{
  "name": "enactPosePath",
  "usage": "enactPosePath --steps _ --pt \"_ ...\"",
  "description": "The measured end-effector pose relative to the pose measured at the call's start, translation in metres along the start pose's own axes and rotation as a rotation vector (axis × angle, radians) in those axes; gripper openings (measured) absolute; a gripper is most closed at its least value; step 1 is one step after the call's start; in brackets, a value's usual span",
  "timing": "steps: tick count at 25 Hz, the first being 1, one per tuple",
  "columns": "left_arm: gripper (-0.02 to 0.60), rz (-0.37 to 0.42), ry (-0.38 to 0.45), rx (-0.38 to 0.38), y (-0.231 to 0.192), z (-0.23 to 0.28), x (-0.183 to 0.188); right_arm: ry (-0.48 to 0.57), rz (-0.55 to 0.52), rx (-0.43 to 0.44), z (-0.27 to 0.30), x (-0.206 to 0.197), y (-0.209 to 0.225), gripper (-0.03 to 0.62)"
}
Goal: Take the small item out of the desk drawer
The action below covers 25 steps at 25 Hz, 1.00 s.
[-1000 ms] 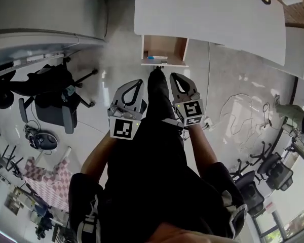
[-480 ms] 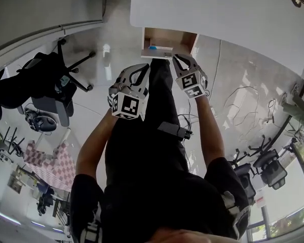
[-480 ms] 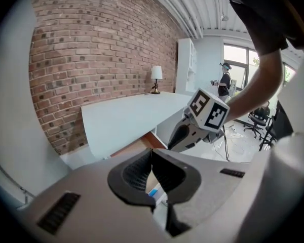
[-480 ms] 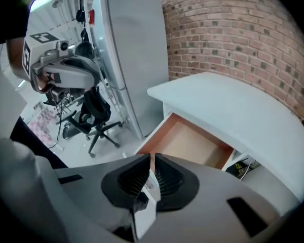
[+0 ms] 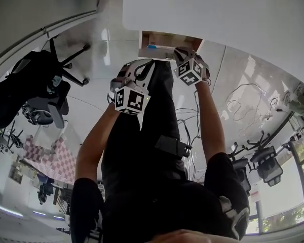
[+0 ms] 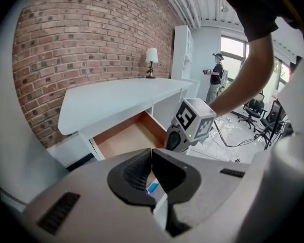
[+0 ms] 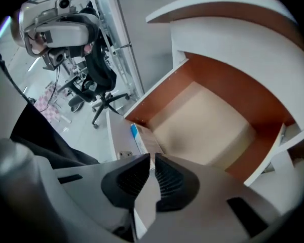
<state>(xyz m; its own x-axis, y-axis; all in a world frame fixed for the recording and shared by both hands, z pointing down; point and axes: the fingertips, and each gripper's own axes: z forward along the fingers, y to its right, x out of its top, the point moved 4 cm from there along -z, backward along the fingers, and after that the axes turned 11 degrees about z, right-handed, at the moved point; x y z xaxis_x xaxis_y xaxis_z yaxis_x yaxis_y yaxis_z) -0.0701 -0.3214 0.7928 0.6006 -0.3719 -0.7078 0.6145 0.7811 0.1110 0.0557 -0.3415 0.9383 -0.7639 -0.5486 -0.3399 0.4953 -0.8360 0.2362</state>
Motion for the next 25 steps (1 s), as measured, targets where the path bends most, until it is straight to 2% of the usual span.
enactPosePath --steps 7,11,15,19,25 --pt "0.009 0.048 -0.05 -0.048 0.005 0.04 -0.024 -0.085 -0.047 0.086 0.039 -0.016 0.004 0.031" --pt "0.015 0.078 -0.087 -0.073 0.01 0.06 -0.032 -0.097 -0.065 0.083 0.048 -0.02 0.009 0.031" --pt "0.113 0.173 -0.153 -0.117 0.017 0.08 -0.042 -0.097 -0.074 0.105 0.048 -0.021 0.011 0.029" --pt "0.178 0.267 -0.246 -0.174 0.021 0.101 -0.055 -0.089 -0.101 0.096 0.045 -0.02 0.013 0.029" --pt "0.205 0.392 -0.338 -0.236 0.025 0.126 -0.068 -0.074 -0.087 0.066 0.039 -0.014 0.021 0.029"
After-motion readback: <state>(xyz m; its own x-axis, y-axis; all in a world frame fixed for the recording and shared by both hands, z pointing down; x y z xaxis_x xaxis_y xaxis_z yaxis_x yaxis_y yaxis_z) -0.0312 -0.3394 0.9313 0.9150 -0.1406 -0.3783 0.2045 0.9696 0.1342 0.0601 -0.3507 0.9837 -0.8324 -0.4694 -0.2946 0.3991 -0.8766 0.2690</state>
